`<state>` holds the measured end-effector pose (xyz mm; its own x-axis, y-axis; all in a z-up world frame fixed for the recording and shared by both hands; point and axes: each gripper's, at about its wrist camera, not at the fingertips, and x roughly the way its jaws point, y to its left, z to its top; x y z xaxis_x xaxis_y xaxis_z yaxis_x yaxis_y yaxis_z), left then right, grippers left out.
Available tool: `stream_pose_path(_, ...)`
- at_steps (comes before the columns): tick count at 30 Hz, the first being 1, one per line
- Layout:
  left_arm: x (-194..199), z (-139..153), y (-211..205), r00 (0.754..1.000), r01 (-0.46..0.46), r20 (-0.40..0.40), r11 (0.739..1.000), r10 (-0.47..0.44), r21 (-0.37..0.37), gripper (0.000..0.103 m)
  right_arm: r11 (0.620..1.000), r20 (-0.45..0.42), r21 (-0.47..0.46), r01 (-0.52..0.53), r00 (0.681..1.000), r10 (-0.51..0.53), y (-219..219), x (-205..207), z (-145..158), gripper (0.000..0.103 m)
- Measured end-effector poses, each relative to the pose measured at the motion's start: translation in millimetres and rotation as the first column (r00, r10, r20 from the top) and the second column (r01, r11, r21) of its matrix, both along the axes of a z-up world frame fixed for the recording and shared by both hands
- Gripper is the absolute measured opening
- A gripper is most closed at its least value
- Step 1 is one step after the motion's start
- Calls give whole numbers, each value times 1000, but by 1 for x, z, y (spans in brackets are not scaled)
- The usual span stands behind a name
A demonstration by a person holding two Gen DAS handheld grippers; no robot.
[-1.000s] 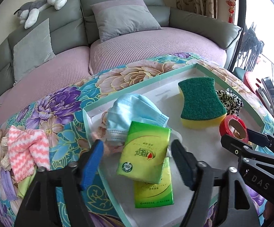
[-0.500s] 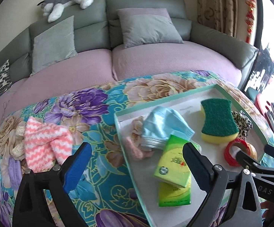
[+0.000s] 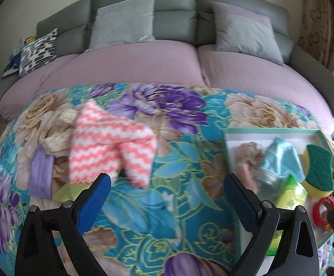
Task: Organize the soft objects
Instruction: 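Withdraw both tools from the tray toward the remaining pile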
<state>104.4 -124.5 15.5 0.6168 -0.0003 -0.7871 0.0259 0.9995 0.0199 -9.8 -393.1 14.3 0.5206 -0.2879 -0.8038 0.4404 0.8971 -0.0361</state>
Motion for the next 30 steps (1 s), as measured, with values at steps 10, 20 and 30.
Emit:
stream_pose_path(10,-1,7,57,990,-138,9,990,137,24,98,1000,14,22,2,1000,-2,14,2,10,102)
stream_pose_path(20,-6,22,109,974,-224,43,974,223,24,98,995,81,48,-91,993,87,68,17,25,102)
stream_pose_path(30,-16,30,188,925,-374,58,927,375,-29,98,967,80,59,-247,967,242,144,43,17,102)
